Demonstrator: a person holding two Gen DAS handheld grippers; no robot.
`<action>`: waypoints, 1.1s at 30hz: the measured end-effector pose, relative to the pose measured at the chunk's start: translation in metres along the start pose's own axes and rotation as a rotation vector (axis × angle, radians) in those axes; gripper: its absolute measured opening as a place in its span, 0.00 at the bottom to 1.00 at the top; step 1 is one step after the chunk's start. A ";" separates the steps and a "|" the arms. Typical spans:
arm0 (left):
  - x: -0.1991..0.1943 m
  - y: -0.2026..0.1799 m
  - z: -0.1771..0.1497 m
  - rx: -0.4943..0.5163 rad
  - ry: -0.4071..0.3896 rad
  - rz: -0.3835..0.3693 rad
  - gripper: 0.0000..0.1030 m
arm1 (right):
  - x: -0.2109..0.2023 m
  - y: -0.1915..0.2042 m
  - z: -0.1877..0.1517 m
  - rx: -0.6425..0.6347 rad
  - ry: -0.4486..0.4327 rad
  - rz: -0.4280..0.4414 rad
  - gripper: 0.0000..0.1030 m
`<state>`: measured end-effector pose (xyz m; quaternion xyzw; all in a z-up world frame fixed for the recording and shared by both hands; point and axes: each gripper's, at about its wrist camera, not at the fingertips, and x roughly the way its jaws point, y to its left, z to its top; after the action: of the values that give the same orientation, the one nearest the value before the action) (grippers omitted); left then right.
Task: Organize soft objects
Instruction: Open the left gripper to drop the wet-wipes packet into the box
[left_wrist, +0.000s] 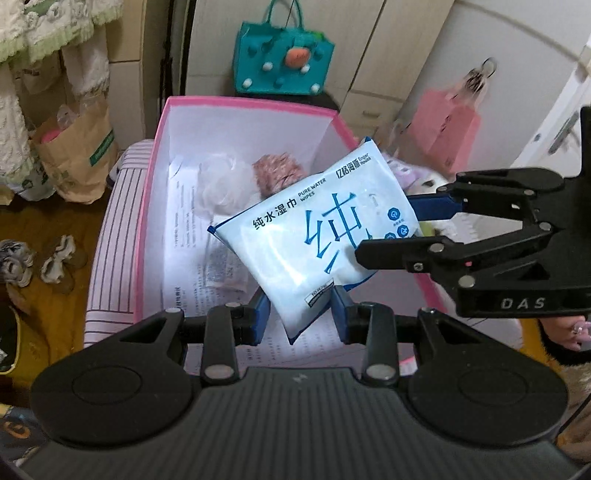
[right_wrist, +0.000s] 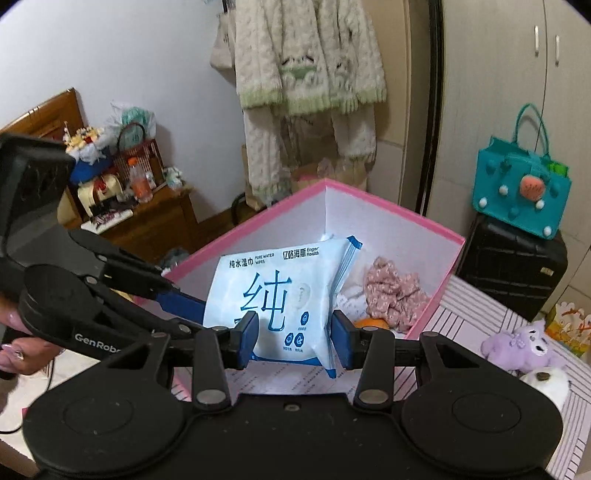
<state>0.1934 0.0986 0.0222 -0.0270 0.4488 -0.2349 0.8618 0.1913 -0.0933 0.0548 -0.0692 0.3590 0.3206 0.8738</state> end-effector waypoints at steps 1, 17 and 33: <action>0.003 -0.001 0.000 0.013 0.010 0.011 0.34 | 0.006 -0.001 0.000 -0.006 0.015 0.002 0.48; 0.037 0.020 0.005 0.019 0.203 -0.051 0.34 | 0.029 0.005 -0.007 0.033 0.199 0.034 0.55; 0.005 -0.019 -0.003 0.200 0.108 0.130 0.44 | -0.005 0.014 -0.009 -0.063 0.141 -0.091 0.53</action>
<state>0.1862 0.0795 0.0213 0.1010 0.4696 -0.2234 0.8481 0.1744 -0.0877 0.0530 -0.1353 0.4060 0.2862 0.8573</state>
